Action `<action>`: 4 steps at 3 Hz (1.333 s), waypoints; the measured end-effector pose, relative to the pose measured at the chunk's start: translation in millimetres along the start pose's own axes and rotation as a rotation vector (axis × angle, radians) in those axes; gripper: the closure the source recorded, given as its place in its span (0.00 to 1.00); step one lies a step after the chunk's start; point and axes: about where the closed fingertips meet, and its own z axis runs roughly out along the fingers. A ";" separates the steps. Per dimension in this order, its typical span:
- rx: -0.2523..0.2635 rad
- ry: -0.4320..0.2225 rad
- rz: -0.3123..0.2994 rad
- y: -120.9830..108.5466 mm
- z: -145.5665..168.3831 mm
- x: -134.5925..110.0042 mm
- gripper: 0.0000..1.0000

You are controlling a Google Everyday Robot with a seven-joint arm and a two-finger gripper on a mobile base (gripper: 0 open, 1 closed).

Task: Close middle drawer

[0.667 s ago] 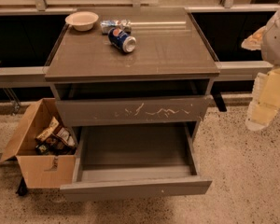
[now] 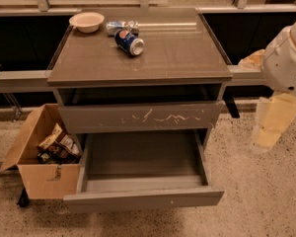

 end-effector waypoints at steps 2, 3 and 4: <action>-0.197 -0.241 -0.148 58.5 149.1 -31.0 0.00; -0.198 -0.244 -0.148 58.9 151.1 -31.1 0.00; -0.169 -0.188 -0.188 63.8 156.4 -32.3 0.00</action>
Offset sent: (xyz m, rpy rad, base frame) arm -0.0218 0.1062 -0.2232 0.3813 0.1880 0.3271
